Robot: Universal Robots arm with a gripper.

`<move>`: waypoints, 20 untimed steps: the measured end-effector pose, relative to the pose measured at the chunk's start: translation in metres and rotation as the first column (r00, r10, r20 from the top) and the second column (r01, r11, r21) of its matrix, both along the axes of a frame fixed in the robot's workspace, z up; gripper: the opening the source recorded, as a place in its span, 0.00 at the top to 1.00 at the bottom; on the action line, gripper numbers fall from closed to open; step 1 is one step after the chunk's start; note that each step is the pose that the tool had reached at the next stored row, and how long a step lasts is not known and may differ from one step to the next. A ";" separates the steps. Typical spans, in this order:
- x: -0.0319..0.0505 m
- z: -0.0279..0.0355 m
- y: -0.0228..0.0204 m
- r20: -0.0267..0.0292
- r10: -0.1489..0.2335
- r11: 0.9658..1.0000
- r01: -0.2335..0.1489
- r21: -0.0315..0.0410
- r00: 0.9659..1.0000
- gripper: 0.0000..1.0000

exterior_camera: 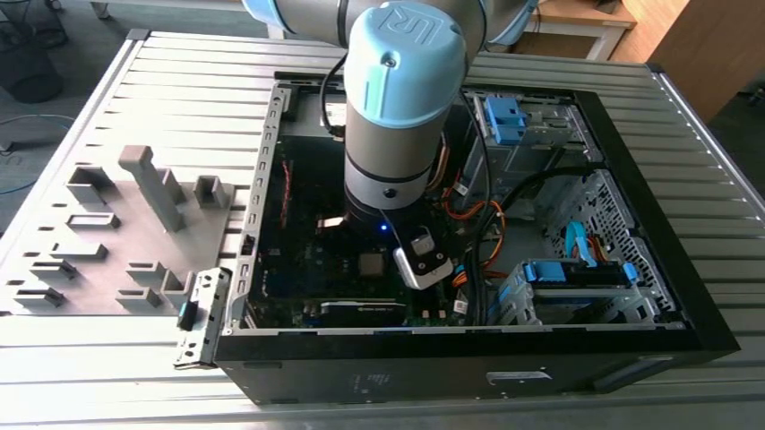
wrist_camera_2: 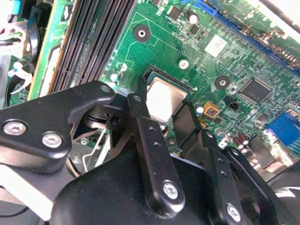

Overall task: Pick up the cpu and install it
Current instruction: 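Place the cpu into insertion slot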

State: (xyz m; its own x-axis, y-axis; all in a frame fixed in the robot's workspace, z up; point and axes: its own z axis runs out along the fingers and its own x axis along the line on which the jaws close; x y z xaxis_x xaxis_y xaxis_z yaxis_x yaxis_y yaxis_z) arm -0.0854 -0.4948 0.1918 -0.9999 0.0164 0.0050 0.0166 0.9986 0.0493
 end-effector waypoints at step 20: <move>0.0000 -0.0021 0.0000 0.000 -0.009 1.000 0.009 0.009 1.000 0.53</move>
State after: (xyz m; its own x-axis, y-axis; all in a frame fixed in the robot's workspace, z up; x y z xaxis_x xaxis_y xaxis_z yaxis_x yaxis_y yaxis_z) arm -0.0854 -0.4949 0.1897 -0.9997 0.0256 0.0052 0.0258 0.9980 0.0585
